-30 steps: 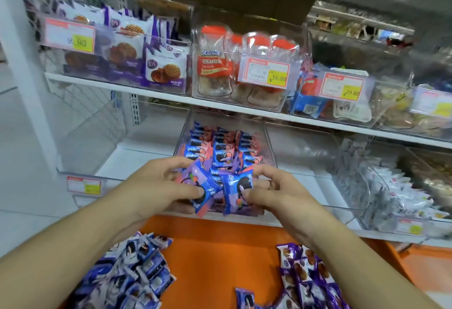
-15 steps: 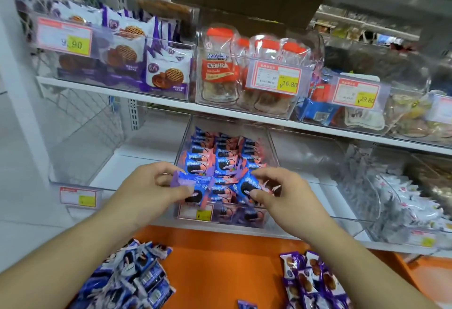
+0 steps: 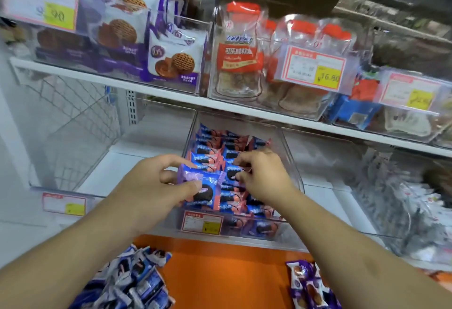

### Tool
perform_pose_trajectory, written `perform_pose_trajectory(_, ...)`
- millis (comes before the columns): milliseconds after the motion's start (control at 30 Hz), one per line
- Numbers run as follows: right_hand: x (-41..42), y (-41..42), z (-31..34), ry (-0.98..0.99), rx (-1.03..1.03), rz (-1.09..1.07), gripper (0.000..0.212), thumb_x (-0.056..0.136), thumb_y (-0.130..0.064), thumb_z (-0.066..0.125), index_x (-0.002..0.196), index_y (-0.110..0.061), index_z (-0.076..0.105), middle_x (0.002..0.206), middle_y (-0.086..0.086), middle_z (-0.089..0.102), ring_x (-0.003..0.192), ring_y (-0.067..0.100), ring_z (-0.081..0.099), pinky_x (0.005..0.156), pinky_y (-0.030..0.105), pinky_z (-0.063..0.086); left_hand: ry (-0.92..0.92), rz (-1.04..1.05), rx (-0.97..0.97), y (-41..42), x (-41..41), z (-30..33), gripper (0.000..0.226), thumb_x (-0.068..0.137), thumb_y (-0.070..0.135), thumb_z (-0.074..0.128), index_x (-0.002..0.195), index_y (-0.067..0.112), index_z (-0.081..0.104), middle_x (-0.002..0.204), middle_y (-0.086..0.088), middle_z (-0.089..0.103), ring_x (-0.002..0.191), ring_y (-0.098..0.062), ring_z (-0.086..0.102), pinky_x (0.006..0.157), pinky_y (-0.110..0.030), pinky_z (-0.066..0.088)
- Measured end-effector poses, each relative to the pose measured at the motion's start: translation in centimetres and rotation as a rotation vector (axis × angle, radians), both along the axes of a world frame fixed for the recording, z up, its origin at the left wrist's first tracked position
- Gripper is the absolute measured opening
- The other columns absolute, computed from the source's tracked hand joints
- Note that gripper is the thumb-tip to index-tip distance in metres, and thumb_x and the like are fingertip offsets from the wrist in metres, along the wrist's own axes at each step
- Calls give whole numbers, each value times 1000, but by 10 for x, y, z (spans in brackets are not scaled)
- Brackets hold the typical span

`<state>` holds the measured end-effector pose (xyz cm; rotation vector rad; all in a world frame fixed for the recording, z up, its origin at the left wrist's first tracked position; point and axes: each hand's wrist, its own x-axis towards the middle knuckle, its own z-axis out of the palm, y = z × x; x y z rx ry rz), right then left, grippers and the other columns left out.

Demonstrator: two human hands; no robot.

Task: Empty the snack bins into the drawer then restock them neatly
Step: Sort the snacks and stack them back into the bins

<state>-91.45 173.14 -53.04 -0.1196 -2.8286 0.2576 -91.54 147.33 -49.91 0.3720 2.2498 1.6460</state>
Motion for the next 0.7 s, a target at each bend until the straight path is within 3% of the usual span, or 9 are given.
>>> perform_pose_trajectory(167,-3,3,-10,49,102,17,27,85,-31,83,112,-32,80,112,-4,69,107,28,56,95,42,45,-43,-3,29,-4,-6,-3,24,88,20,81,108,27,71,88,3,81,82,-17,77,87,-49,62)
perform_pose_trajectory(333,18,-3,1,39,25,-10,47,93,-28,74,138,-33,65,131,-6,59,126,23,42,108,37,36,-97,19,114,-2,-1,1,29,88,15,81,112,27,72,87,-5,80,86,-26,78,86,-48,63)
perform_pose_trajectory(433,45,-12,15,59,-229,-13,40,91,-11,71,126,-29,67,124,-13,58,123,15,46,102,12,33,-136,68,192,1,0,3,30,89,12,80,116,19,72,90,-8,80,82,-28,78,78,-41,65)
perform_pose_trajectory(500,65,-24,27,-18,-569,-18,30,89,-9,75,110,-29,69,112,-10,65,105,19,60,89,23,50,-190,85,269,4,3,4,28,89,10,78,117,12,70,93,-11,80,84,-28,79,73,-34,65)
perform_pose_trajectory(567,79,-39,33,-135,-979,51,22,89,-12,81,108,-16,69,106,5,73,97,24,68,88,35,58,-230,58,306,8,9,2,30,89,14,79,117,11,70,95,-13,80,90,-30,78,83,-39,64)
perform_pose_trajectory(633,83,-49,31,-160,-1163,106,33,88,-20,84,110,-3,66,104,23,71,94,30,70,90,40,56,-208,8,285,13,15,-1,31,83,23,87,111,20,75,97,-10,80,94,-28,78,97,-48,58)
perform_pose_trajectory(700,84,-55,29,-104,-1242,96,29,92,-19,80,112,-2,67,105,30,70,96,42,71,95,52,56,-147,-21,227,16,19,-1,36,77,34,90,109,28,75,100,1,81,97,-19,77,102,-47,54)
